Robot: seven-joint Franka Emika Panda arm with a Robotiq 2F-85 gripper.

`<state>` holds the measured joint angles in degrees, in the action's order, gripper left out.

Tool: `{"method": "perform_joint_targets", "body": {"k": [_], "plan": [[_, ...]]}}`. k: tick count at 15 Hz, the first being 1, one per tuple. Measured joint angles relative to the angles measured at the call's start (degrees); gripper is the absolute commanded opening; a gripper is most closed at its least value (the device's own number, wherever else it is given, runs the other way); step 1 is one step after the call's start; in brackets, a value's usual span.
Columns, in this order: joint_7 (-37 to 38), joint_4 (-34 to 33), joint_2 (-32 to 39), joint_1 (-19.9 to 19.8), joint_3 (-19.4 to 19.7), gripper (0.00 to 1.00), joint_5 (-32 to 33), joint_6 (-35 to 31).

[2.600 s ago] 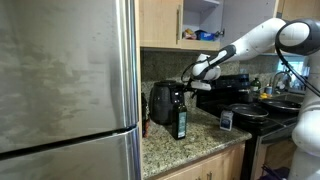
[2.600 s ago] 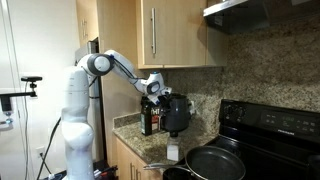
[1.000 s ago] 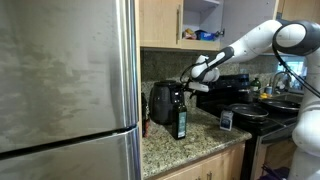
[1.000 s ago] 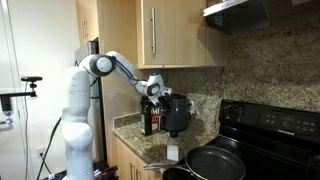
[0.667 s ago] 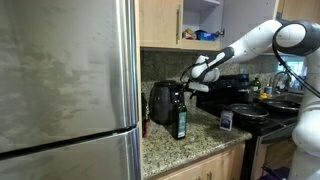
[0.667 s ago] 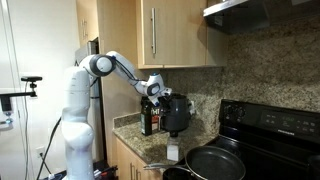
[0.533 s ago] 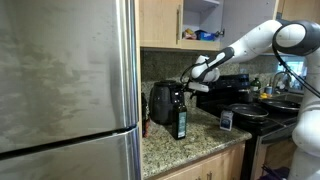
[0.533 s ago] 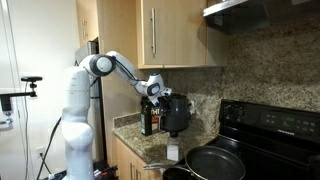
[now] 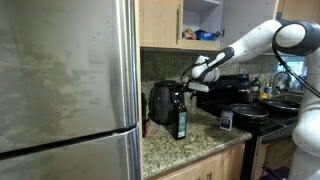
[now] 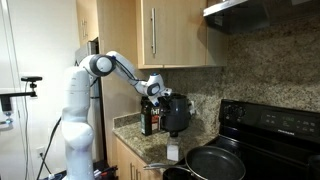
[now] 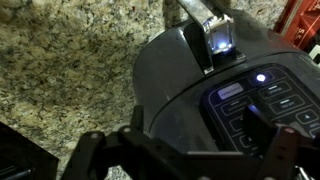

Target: Turn off the air fryer

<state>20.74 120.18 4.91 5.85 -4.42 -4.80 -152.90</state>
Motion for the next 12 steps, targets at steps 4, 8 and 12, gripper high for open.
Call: {"method": "perform_joint_targets", "body": {"k": [4, 8, 12], "plan": [[0.5, 0.6, -0.1, 0.0, 0.0, 1.00, 0.4, -1.9], [0.5, 1.3, -0.2, 0.1, 0.0, 1.00, 0.7, -3.0], [1.3, 1.2, -0.3, 0.1, 0.0, 1.00, 0.4, -2.2]]}}
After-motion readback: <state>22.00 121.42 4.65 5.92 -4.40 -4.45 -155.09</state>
